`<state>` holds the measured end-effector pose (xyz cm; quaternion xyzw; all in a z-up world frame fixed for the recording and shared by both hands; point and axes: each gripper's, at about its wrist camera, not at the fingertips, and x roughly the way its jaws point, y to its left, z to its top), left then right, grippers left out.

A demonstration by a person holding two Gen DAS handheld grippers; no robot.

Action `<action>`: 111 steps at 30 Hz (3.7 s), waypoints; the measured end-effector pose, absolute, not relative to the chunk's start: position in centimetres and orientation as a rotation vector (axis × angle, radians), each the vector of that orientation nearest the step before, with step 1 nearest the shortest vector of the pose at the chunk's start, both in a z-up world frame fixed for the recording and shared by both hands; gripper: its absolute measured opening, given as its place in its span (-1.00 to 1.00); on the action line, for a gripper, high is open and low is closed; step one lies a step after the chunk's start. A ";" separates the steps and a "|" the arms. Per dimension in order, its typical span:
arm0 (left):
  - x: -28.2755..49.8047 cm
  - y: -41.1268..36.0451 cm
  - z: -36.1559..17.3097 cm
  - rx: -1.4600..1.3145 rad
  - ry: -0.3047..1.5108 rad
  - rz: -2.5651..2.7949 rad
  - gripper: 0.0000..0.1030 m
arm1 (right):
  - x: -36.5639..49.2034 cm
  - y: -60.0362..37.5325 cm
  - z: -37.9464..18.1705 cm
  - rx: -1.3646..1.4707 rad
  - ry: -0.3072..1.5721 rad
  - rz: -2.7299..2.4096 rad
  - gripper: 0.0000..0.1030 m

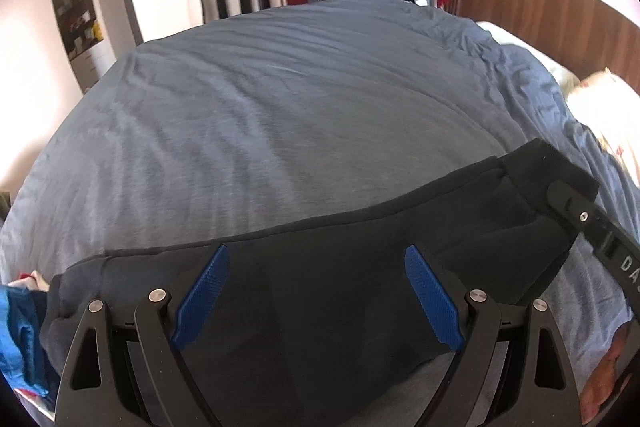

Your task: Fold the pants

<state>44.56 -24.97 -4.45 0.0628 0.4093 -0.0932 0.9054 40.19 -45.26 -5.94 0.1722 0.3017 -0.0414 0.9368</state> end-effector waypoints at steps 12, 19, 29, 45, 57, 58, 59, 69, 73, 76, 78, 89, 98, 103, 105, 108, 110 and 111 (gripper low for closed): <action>43.3 -16.6 0.9 0.146 0.795 -0.077 0.74 | 40.7 -38.4 0.5 0.220 0.561 0.045 -0.65; 42.5 -11.2 2.4 0.140 0.793 -0.012 0.74 | 40.9 -33.0 2.8 0.130 0.565 0.126 -0.65; 40.8 -3.9 2.9 0.119 0.802 0.072 0.75 | 40.9 -25.4 4.4 0.020 0.580 0.226 -0.65; 39.3 6.4 1.4 0.070 0.854 0.192 0.75 | 41.3 -14.9 2.3 -0.080 0.656 0.381 -0.65; 38.8 10.1 1.5 0.079 0.854 0.223 0.75 | 41.4 -9.0 -1.1 -0.113 0.742 0.480 -0.65; 38.8 10.4 1.6 0.080 0.850 0.225 0.75 | 41.4 -8.9 -1.5 -0.109 0.750 0.485 -0.65; 38.7 10.6 1.6 0.076 0.850 0.229 0.75 | 41.5 -8.6 -2.0 -0.107 0.764 0.491 -0.65; 38.5 11.6 1.6 0.073 0.853 0.231 0.75 | 41.8 -6.7 -5.5 -0.112 0.851 0.507 -0.62; 38.3 12.1 1.8 0.064 0.845 0.247 0.75 | 42.0 -6.3 -6.5 -0.086 0.887 0.510 -0.56; 38.1 12.2 1.9 0.072 0.839 0.251 0.75 | 42.2 -5.9 -7.1 -0.071 0.905 0.520 -0.45; 38.0 12.4 2.0 0.067 0.837 0.247 0.75 | 42.3 -5.6 -7.4 -0.039 0.923 0.547 -0.16; 37.3 12.0 3.0 0.049 0.834 0.128 0.75 | 38.4 -7.5 -3.1 -0.048 0.823 0.462 0.00; 42.1 8.8 0.8 0.035 0.941 -0.238 0.69 | 36.6 -12.7 -1.1 0.060 0.733 0.228 0.00; 46.6 8.4 -2.4 -0.104 1.086 -0.330 0.49 | 37.4 -14.2 -3.2 0.167 0.762 0.149 0.00; 47.8 8.0 -3.2 -0.140 1.123 -0.347 0.49 | 37.8 -14.7 -4.1 0.186 0.787 0.099 0.00; 48.8 7.5 -4.3 -0.156 1.164 -0.351 0.49 | 38.4 -15.0 -4.9 0.211 0.801 0.072 0.00; 49.3 7.4 -5.0 -0.170 1.192 -0.351 0.49 | 38.6 -15.2 -5.1 0.205 0.798 0.065 0.00; 49.5 7.6 -5.3 -0.188 1.204 -0.349 0.49 | 38.7 -15.0 -5.0 0.200 0.792 0.060 0.00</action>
